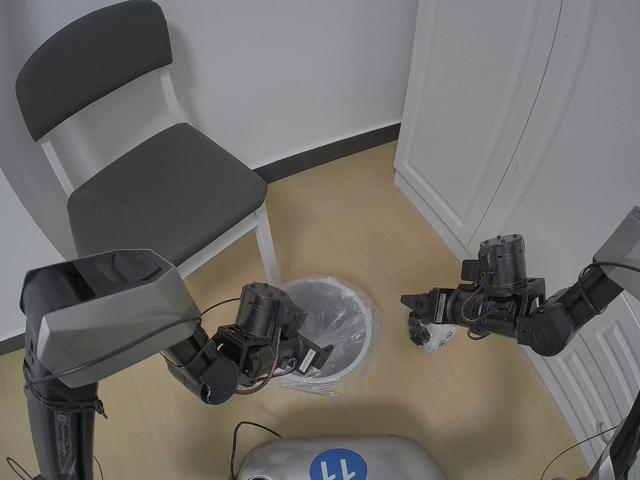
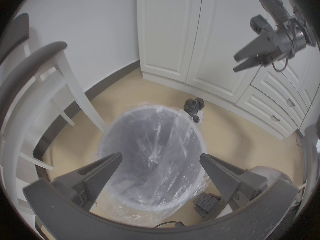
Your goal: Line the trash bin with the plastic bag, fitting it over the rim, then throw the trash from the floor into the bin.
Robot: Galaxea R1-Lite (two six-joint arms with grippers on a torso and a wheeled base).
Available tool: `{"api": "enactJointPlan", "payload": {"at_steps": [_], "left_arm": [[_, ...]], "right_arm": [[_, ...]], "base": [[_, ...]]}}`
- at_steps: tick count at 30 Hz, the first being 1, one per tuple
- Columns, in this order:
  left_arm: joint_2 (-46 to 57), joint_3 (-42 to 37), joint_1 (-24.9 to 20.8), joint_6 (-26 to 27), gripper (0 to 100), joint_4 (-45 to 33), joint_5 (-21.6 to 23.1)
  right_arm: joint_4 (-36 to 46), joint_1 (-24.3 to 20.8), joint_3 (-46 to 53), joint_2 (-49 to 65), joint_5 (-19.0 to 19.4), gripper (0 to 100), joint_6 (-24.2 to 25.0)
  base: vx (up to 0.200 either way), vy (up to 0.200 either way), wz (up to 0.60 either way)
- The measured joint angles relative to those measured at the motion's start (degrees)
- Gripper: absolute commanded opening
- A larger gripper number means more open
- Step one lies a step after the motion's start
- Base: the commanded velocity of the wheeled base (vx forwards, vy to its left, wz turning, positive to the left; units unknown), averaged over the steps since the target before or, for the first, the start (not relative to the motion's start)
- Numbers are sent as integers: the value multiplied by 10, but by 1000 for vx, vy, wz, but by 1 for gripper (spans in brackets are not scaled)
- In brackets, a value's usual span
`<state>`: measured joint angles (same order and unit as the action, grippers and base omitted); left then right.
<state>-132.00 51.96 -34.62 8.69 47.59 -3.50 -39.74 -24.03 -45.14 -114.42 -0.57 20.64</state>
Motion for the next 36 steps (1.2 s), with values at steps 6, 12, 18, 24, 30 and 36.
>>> {"api": "enactJointPlan", "payload": {"at_steps": [6,12,18,24,30,36], "left_arm": [[-32,27,0,0,100,-24,17],[-53,48,6,0,100,-34,36],[-70,62,7,0,100,-36,61],[-84,79,10,0,100,-55,63],[-90,90,10,0,0,-64,65],[-92,93,10,-1,0,-58,66]], "right_arm": [[0,2,5,4,0,100,-1],[0,3,6,4,0,100,-2],[0,4,6,4,0,100,-1],[0,5,6,4,0,100,-2],[0,8,6,5,0,100,-2],[0,10,6,5,0,100,-3]], "base": [[0,0,0],[0,0,0],[0,0,0],[0,0,0],[0,0,0],[0,0,0]]}}
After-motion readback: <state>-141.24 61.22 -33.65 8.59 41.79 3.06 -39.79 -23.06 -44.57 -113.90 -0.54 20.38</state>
